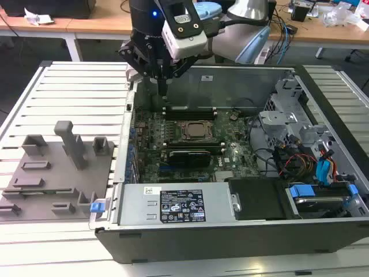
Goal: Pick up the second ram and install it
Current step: 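Reach for the second ram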
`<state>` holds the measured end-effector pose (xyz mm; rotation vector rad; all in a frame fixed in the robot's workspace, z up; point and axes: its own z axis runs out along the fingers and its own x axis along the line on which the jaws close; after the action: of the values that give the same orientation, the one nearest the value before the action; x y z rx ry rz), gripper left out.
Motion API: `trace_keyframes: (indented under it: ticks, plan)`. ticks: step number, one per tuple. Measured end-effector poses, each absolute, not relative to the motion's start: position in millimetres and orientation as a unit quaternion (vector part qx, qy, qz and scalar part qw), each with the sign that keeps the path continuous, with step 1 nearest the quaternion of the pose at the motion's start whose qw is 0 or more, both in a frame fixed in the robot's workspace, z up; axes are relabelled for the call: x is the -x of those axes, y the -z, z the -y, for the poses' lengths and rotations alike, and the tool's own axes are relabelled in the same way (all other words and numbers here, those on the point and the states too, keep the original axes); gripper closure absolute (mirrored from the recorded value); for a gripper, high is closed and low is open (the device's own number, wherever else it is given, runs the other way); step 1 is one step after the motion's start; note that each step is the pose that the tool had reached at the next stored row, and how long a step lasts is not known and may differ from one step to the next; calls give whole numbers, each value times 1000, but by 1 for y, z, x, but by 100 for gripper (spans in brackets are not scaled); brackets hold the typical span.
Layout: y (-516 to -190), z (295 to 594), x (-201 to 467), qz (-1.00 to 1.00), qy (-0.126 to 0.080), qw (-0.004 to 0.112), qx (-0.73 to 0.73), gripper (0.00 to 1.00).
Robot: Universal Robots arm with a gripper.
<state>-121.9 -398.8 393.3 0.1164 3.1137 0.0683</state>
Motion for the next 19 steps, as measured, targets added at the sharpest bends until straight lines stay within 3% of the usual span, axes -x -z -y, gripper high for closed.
trace_keyframes:
  ticks: [19]
  plan:
    - [-393, 399, 217, -999, -22, 13, -37, 89]
